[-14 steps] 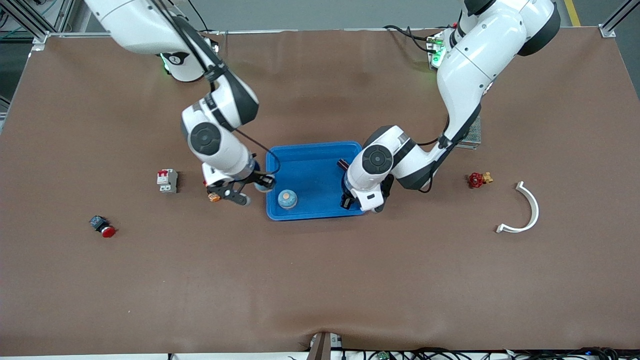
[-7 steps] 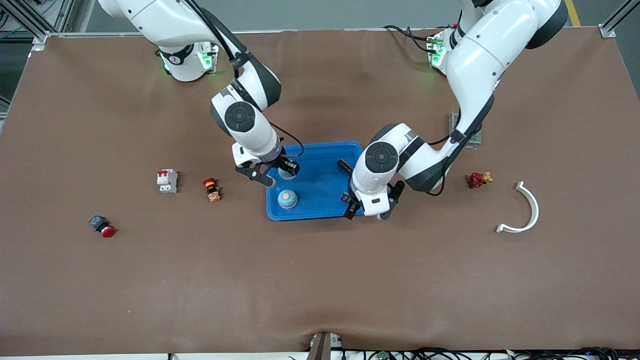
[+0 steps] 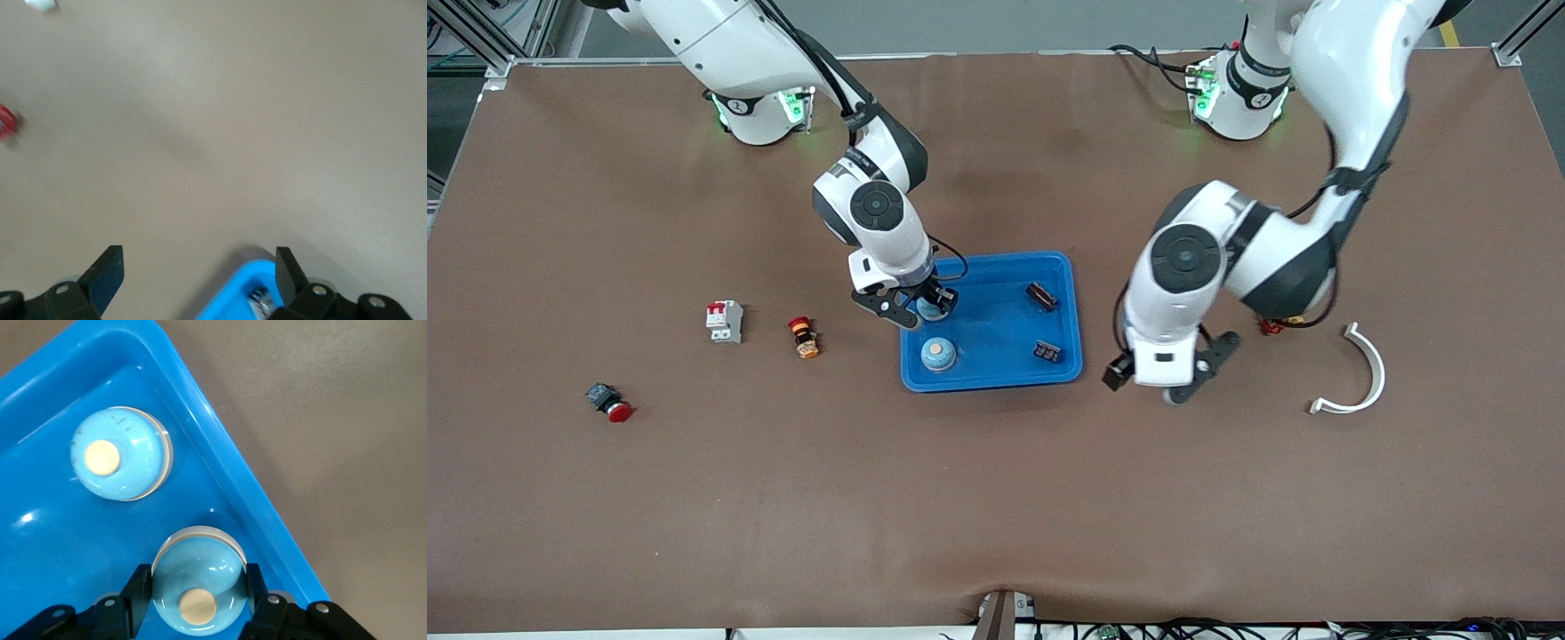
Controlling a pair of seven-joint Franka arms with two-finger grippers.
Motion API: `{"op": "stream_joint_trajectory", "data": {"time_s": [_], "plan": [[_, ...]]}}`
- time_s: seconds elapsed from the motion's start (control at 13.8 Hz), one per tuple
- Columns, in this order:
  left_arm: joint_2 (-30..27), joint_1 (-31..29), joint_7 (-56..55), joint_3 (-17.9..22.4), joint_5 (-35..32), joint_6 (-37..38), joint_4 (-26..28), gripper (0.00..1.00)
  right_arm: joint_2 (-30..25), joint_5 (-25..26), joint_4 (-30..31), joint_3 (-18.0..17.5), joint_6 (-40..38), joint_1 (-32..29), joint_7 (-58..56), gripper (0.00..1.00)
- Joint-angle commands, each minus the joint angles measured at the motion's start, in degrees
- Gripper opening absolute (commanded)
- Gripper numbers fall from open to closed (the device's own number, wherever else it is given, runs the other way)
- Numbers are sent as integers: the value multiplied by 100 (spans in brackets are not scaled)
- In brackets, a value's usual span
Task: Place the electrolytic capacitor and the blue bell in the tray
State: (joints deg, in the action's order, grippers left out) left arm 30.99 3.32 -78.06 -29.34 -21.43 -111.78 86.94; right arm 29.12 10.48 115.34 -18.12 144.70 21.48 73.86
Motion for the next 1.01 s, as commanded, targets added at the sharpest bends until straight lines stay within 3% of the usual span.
{"op": "stream_joint_trajectory", "data": {"time_s": [0.0, 0.29, 0.36, 0.8, 0.94], "plan": [[-399, -426, 773, -36, 278, 366, 130, 100, 85, 200, -11, 63, 155, 94, 243, 0], [-839, -945, 1801, -19, 526, 665, 147, 100, 164, 191, -47, 63, 304, 120, 530, 3], [-953, -1077, 1969, -19, 526, 744, 156, 100, 234, 200, -134, 63, 314, 111, 916, 99], [-1630, -1736, 3813, -19, 535, 1097, 121, 100, 253, 235, -485, 81, 69, 164, 842, 100], [-1910, -1703, 4464, 286, 858, 1254, 139, 100, 252, 235, -731, 81, -335, -2, 342, 100]]}}
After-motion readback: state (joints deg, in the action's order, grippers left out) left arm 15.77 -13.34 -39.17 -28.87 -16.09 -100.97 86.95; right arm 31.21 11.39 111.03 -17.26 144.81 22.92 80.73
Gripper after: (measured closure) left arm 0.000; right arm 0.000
